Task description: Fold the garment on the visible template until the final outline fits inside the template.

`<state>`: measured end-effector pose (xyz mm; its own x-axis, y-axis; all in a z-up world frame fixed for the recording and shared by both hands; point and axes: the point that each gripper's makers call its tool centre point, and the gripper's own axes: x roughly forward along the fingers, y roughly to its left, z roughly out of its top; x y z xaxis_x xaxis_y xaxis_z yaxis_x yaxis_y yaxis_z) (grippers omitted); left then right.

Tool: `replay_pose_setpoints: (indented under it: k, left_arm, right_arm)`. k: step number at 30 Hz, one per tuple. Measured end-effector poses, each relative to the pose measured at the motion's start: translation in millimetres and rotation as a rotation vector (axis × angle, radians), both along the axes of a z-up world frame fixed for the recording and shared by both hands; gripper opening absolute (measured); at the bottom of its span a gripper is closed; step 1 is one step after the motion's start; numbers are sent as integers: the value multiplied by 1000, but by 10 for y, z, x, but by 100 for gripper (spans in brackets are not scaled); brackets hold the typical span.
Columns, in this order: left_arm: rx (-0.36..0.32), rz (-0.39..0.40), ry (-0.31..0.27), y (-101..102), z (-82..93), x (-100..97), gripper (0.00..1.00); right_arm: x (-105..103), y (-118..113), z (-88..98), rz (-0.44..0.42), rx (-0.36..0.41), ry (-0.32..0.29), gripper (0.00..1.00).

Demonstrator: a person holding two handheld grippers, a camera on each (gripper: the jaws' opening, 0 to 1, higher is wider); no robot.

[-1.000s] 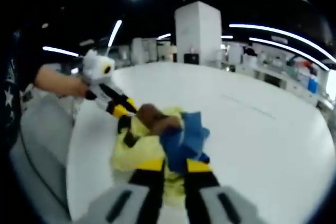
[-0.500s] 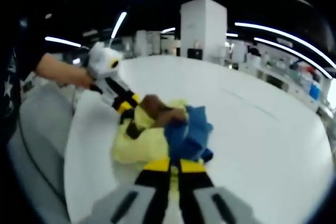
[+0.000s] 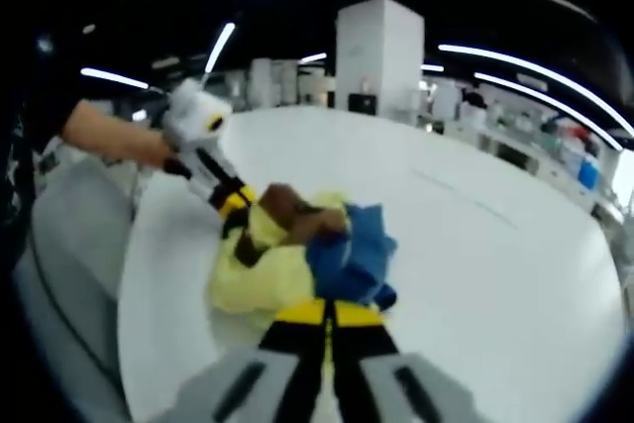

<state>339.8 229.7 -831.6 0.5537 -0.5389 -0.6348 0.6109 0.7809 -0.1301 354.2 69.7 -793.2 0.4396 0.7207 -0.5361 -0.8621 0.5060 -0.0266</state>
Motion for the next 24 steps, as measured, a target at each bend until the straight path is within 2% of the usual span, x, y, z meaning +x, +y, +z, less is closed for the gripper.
replay_pose_setpoints:
  k: [2, 8, 12, 16, 24]
  left_arm:
    - [28, -3, -32, 36, 13, 19, 0]
    - [34, 35, -74, 116, 137, -25, 0]
    - [36, 64, -110, 195, 259, -26, 0]
    - [-26, 96, -152, 201, 500, -30, 0]
    - [-83, 148, -246, 210, 968, -40, 0]
  right_arm:
    - [1, -9, 33, -13, 3, -13, 0]
    - [-34, -43, 122, -35, 23, -32, 0]
    - [-11, -70, 267, -82, 102, -36, 0]
    - [12, -155, 400, -112, 129, -54, 0]
    - [111, -342, 717, -142, 78, -175, 0]
